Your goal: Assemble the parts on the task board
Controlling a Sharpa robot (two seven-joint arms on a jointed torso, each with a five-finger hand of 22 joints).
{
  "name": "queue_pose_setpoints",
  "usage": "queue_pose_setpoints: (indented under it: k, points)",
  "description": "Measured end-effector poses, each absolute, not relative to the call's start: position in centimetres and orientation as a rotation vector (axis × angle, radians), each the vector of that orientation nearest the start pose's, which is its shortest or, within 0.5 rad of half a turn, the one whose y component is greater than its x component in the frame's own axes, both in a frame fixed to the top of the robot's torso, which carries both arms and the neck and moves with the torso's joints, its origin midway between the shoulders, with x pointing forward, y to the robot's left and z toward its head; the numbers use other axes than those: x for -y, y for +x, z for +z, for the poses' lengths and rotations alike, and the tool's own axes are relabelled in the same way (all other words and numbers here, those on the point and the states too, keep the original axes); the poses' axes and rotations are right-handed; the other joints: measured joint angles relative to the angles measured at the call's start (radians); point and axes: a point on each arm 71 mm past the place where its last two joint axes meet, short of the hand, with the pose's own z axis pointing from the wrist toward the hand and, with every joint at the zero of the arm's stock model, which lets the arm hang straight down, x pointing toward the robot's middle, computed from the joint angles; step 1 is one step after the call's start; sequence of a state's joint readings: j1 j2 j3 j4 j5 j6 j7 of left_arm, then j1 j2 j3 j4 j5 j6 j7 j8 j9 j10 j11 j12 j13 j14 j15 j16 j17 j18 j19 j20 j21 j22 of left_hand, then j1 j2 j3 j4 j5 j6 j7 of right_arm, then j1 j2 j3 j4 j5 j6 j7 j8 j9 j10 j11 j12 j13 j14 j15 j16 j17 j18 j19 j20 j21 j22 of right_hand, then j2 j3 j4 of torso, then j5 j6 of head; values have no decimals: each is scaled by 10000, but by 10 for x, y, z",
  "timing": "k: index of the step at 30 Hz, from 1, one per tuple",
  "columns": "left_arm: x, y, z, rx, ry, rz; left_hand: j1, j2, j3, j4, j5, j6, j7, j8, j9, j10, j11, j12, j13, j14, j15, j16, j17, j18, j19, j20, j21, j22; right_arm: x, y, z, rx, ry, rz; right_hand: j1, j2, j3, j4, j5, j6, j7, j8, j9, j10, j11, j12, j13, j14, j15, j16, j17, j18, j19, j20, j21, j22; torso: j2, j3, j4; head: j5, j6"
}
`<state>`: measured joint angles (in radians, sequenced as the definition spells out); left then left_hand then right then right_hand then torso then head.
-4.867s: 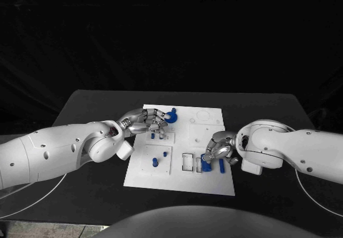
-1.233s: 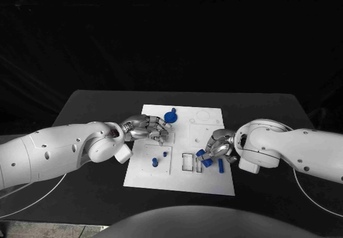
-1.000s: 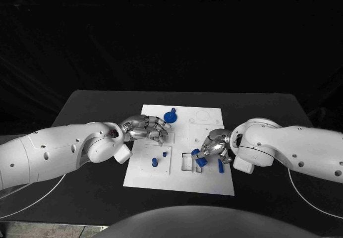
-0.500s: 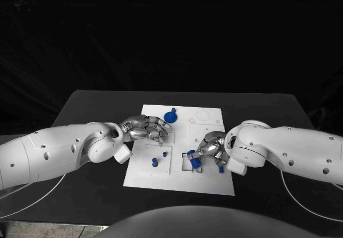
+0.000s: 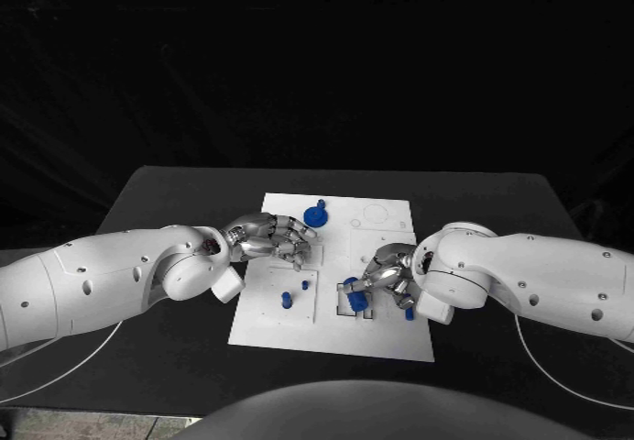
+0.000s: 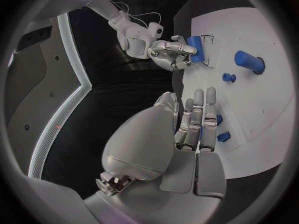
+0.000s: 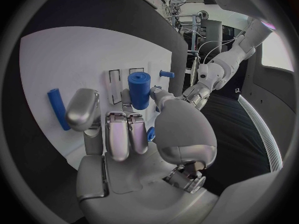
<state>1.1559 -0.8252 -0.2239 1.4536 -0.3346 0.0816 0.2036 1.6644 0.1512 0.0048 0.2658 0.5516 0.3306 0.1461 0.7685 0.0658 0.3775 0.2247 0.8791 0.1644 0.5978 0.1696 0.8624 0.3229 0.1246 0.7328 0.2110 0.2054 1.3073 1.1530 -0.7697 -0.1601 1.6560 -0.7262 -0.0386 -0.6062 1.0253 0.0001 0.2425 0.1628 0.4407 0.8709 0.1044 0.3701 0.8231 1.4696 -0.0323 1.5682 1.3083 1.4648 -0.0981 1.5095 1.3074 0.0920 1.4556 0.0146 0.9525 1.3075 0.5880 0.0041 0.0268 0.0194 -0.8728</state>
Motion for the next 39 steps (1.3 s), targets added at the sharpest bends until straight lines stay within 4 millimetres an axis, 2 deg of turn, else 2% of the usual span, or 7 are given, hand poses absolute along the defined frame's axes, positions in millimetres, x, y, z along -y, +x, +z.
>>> queue_pose_setpoints:
  k: [5, 11, 16, 21, 29, 36, 39]
  points:
    - [-200, 443, -279, -21348, -7880, -14753, 0, 0, 28, -28, 0, 21, 21, 0, 0, 0, 0, 0, 0, 0, 0, 0, 1, 0, 0, 0, 0, 0, 150, 404, -280, -25870, 4783, 6018, -229, -83, 107, -54, -563, 65, -147, -162, -133, 14, 13, 0, 0, 0, -1, 0, 0, 0, -36, 36, -146, 0, 0, 1, 0, 14, 0]
    - [-200, 443, -280, -21404, -7883, -14726, 0, 0, 55, -1, 0, 73, -1, 0, 0, 36, 36, 0, -17, 0, 0, 0, 1, -1, 0, 0, 0, 4, 149, 404, -280, -25940, 4607, 6010, -692, -246, 687, -604, -1413, 57, -170, -240, -258, -21, 48, 0, 0, -4, 69, 0, 0, 0, -36, 36, -270, -1, 0, 1, 0, 19, 0]
    - [-200, 443, -280, -21465, -7881, -14720, 0, 0, 105, -9, 0, 189, 9, 0, 11, 35, 36, -40, -38, 0, 0, 0, -9, 0, 0, 0, 0, 7, 150, 403, -282, -26030, 4464, 5937, -913, -270, 361, -424, -1781, 314, -424, -240, -310, -57, 82, 0, 0, -3, 69, 0, 0, 0, -72, 71, -329, -1, 0, 1, 0, 26, 0]
    - [-200, 443, -280, -21522, -7888, -14695, 0, 0, 112, -1, 0, 240, 22, 0, 11, 64, 7, -82, -47, 0, 0, 0, -9, -1, 0, 0, 38, 7, 150, 403, -282, -26105, 4331, 5893, -1017, -212, 123, -241, -2221, 393, -503, -237, -346, -56, 82, 0, 0, 34, 107, 0, 0, 0, -72, 71, -369, 6, 2, 1, 0, 26, 0]
    - [-200, 442, -281, -21599, -7888, -14666, 0, 0, 140, 27, 0, 270, 19, 1, 10, 64, 7, -83, -47, 0, 0, 0, -8, 1, -37, -37, 38, 6, 150, 402, -284, -26210, 4193, 5864, -1413, -57, -332, 161, -2764, 383, -492, -175, -397, -56, 82, 0, 0, 35, 106, 0, -1, 0, -72, 71, -454, 6, 6, 0, 0, 46, 0]
    - [-200, 442, -281, -21643, -7890, -14638, 0, 0, 167, 0, 0, 289, 38, 1, 10, 100, 43, -83, -57, 0, 0, 0, -8, 2, -37, -37, 38, 5, 151, 402, -285, -26185, 4117, 5801, -1502, -120, -686, 334, -3183, 406, -556, 54, -325, -56, 82, 0, 0, 35, 106, 0, -1, 5, -72, 71, -562, 5, 6, 1, 0, 64, 0]
    - [-200, 442, -281, -21663, -7891, -14630, 0, 0, 166, 0, 0, 305, 54, 1, 10, 100, 43, -83, -57, 0, 0, 0, -8, 2, -37, -37, 38, 5, 152, 402, -285, -26169, 4095, 5777, -1555, -173, -873, 411, -3534, 420, -570, 132, -280, -56, 82, 0, 0, 34, 106, 0, -1, 157, -72, 71, -562, 5, 5, 1, 0, 64, 0]
